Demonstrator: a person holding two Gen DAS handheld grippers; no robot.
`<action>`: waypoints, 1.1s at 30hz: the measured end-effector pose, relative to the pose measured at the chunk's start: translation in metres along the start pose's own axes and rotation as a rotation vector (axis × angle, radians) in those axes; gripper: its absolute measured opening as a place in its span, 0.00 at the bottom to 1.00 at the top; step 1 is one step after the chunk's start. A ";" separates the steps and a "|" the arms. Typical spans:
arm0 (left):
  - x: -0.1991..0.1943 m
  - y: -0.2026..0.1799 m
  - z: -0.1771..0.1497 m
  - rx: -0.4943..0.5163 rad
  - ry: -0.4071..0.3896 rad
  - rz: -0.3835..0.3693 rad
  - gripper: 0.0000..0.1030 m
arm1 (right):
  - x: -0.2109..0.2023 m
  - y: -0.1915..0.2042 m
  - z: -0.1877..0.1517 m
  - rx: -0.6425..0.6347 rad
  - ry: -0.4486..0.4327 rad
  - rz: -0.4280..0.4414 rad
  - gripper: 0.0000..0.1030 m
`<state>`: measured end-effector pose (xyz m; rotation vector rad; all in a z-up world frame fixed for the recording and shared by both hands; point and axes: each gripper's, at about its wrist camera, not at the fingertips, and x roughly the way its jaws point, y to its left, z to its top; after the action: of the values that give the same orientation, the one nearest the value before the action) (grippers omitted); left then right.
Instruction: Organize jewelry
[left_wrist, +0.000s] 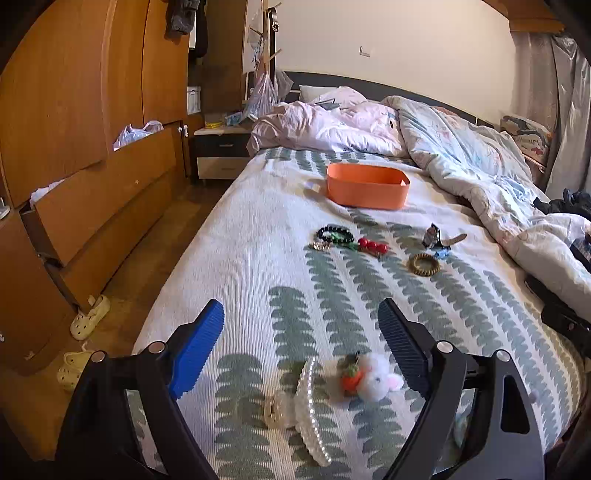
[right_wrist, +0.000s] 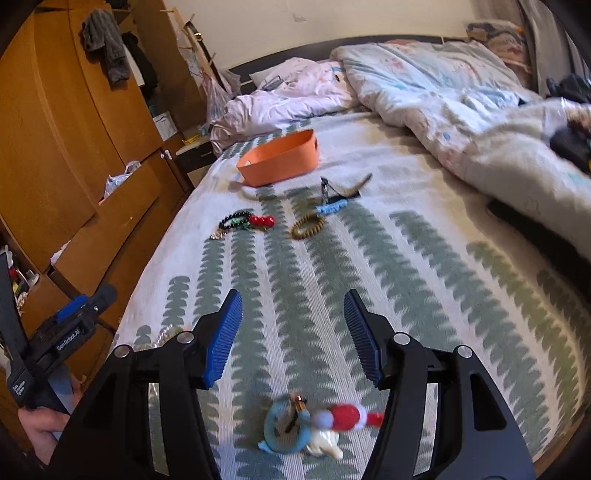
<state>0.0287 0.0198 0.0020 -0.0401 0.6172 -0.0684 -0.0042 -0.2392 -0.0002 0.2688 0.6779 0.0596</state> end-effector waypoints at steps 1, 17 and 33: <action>0.000 0.000 0.003 0.000 -0.002 0.002 0.82 | 0.001 0.003 0.005 -0.008 -0.002 0.003 0.59; 0.006 -0.015 0.027 0.043 -0.027 0.013 0.86 | 0.028 0.005 0.036 -0.010 0.027 0.019 0.70; 0.044 -0.004 0.051 0.049 -0.005 0.132 0.95 | 0.061 0.021 0.062 -0.088 0.038 -0.009 0.82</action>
<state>0.0939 0.0135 0.0181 0.0477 0.6118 0.0449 0.0828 -0.2242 0.0145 0.1799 0.7126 0.0856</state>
